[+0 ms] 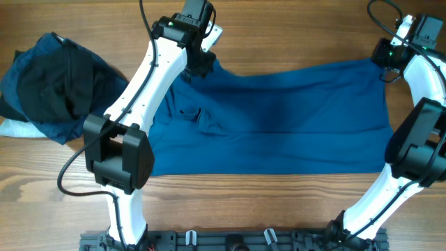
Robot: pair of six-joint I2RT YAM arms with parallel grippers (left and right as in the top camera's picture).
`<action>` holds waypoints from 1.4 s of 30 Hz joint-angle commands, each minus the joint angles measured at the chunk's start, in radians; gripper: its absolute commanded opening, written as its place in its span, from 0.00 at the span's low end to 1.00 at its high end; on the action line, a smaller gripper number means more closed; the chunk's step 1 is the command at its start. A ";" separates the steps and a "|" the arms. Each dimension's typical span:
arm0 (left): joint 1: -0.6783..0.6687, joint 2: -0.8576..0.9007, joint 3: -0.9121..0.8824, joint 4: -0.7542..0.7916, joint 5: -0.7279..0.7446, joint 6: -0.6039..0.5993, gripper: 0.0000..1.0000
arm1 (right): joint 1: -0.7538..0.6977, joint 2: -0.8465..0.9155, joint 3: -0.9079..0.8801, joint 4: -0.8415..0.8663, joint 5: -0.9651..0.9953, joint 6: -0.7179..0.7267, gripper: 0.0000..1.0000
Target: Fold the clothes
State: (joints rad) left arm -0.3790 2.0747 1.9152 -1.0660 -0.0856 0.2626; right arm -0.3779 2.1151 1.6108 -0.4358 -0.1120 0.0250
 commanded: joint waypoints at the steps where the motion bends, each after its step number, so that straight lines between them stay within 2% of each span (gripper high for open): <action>1: -0.003 -0.021 0.017 0.004 -0.017 -0.009 0.06 | -0.003 0.022 0.002 -0.001 -0.016 0.005 0.35; 2: -0.003 -0.021 0.017 0.004 -0.017 -0.009 0.06 | -0.003 0.024 0.001 -0.004 -0.016 0.005 0.38; 3: -0.003 -0.021 0.017 0.004 -0.017 -0.009 0.06 | -0.003 0.024 0.000 -0.006 -0.016 0.005 0.16; 4: -0.003 -0.021 0.017 0.004 -0.017 -0.009 0.06 | -0.003 0.024 0.000 -0.006 -0.015 0.004 0.07; 6: -0.002 -0.021 0.017 0.003 -0.017 -0.009 0.06 | -0.003 0.024 0.000 -0.003 -0.015 0.005 0.08; 8: -0.003 -0.021 0.017 0.003 -0.017 -0.009 0.06 | -0.003 0.024 0.000 0.005 -0.016 0.005 0.47; 10: -0.003 -0.021 0.017 0.004 -0.017 -0.009 0.06 | -0.003 0.029 0.000 0.024 -0.016 0.005 0.47; 12: -0.003 -0.021 0.017 0.004 -0.017 -0.009 0.09 | -0.003 0.048 0.000 0.060 -0.016 0.040 0.37; 13: -0.003 -0.021 0.017 0.003 -0.017 -0.010 0.09 | -0.003 0.056 0.000 0.075 -0.016 0.059 0.36; 14: -0.003 -0.021 0.017 0.003 -0.017 -0.010 0.09 | -0.003 0.072 0.000 0.098 -0.016 0.065 0.38; 15: -0.003 -0.021 0.017 0.003 -0.017 -0.010 0.09 | -0.003 0.088 0.000 0.117 -0.016 0.076 0.54; 17: -0.003 -0.021 0.017 0.003 -0.017 -0.010 0.10 | -0.003 0.115 0.000 0.143 -0.015 0.085 0.56; 20: -0.003 -0.021 0.017 0.003 -0.016 -0.010 0.09 | -0.003 0.155 0.000 0.185 -0.012 0.119 0.64; 22: -0.003 -0.021 0.017 0.003 -0.016 -0.010 0.09 | -0.003 0.180 0.000 0.210 -0.016 0.155 0.65; 27: -0.003 -0.021 0.017 0.003 -0.008 -0.014 0.09 | -0.001 0.218 0.000 0.235 -0.024 0.196 0.50; 29: -0.004 -0.021 0.017 0.003 -0.008 -0.014 0.09 | -0.001 0.222 0.000 0.234 -0.037 0.195 0.49; 33: -0.003 -0.021 0.017 0.003 -0.008 -0.014 0.09 | -0.002 0.223 0.000 0.219 -0.080 0.187 0.05; 42: -0.003 -0.021 0.017 -0.003 -0.010 -0.017 0.07 | -0.070 0.100 0.007 0.136 -0.140 0.179 0.04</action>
State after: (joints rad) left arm -0.3790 2.0747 1.9152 -1.0702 -0.0853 0.2554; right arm -0.4114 2.2868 1.6127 -0.2897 -0.2157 0.2085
